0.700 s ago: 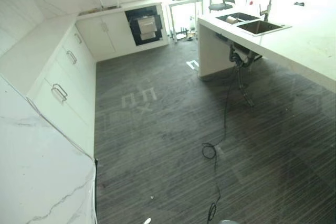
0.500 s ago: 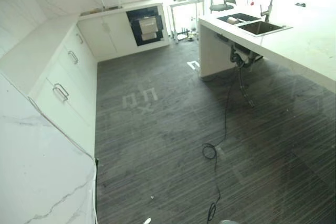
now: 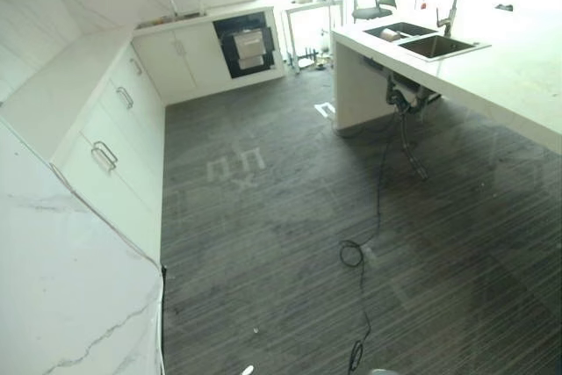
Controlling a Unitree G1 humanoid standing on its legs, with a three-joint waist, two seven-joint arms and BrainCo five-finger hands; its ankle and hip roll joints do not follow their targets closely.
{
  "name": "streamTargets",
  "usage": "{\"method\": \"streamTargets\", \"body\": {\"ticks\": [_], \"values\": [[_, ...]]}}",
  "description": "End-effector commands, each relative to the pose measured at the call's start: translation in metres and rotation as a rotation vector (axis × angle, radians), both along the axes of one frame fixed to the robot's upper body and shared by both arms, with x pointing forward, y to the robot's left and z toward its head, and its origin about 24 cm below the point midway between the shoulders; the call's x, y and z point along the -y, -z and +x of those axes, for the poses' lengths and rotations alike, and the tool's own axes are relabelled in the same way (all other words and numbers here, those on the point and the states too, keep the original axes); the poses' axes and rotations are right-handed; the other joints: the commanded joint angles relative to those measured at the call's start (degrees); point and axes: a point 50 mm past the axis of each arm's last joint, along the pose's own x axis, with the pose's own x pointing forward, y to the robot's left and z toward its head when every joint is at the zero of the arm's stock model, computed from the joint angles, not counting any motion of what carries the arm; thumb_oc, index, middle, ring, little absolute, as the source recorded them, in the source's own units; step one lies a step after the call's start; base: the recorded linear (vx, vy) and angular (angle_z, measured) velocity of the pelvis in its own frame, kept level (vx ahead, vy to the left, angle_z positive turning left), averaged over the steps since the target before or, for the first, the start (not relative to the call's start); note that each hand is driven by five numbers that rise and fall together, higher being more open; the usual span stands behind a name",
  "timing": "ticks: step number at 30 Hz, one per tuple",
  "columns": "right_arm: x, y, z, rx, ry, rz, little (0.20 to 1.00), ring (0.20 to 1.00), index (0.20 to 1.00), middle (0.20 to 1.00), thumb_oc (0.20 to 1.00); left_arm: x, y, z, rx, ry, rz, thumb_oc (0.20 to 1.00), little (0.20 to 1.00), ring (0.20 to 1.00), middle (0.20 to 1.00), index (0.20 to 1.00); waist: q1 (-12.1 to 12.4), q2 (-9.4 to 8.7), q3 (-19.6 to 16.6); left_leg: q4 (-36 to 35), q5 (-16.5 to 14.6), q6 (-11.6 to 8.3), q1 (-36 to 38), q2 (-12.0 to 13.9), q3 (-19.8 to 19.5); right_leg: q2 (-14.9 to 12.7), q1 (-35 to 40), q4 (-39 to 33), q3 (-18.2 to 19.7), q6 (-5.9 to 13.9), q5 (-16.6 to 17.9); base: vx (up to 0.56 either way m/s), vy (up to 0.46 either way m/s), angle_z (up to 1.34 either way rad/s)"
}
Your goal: Place the dishes in the dishwasher.
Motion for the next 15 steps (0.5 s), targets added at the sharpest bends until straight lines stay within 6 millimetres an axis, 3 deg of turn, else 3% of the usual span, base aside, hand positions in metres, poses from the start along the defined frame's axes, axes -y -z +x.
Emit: {"method": "streamTargets", "body": {"ticks": [1, 11, 15], "values": [[-0.013, 0.002, 0.012, 0.019, -0.047, 0.03, 1.0, 1.0, 1.0, 1.0, 1.0, 0.001, -0.001, 0.012, 0.022, 0.028, 0.015, 1.0, 1.0, 1.0, 1.0, 1.0, 0.1, -1.39, 0.8, 4.0, -8.0, -1.16, 1.1, -0.9, 1.5, -0.4, 4.5, -9.8, -1.5, 6.69, 6.1, 0.0, 0.0, 0.0], [-0.013, 0.002, 0.012, 0.021, -0.043, 0.034, 1.0, 1.0, 1.0, 1.0, 1.0, 0.0, -0.001, 0.01, 0.023, 0.047, 0.029, 1.0, 1.0, 1.0, 1.0, 1.0, 0.2, -1.04, 1.1, 4.0, -7.9, -1.24, 1.3, -0.9, 1.6, -0.4, 4.7, -9.8, -1.7, 6.63, 6.1, 0.0, 0.0, 0.0], [-0.015, 0.0, 0.025, 0.112, 0.019, 0.064, 1.0, 1.0, 1.0, 1.0, 1.0, -0.004, -0.002, 0.016, 0.057, 0.128, 0.096, 1.0, 1.0, 1.0, 1.0, 1.0, 0.1, -0.87, 1.5, 4.0, -7.9, -1.32, 1.6, -0.9, 1.5, -0.2, 5.0, -9.8, -1.7, 6.45, 6.1, 0.01, -0.016, 0.01]]}}
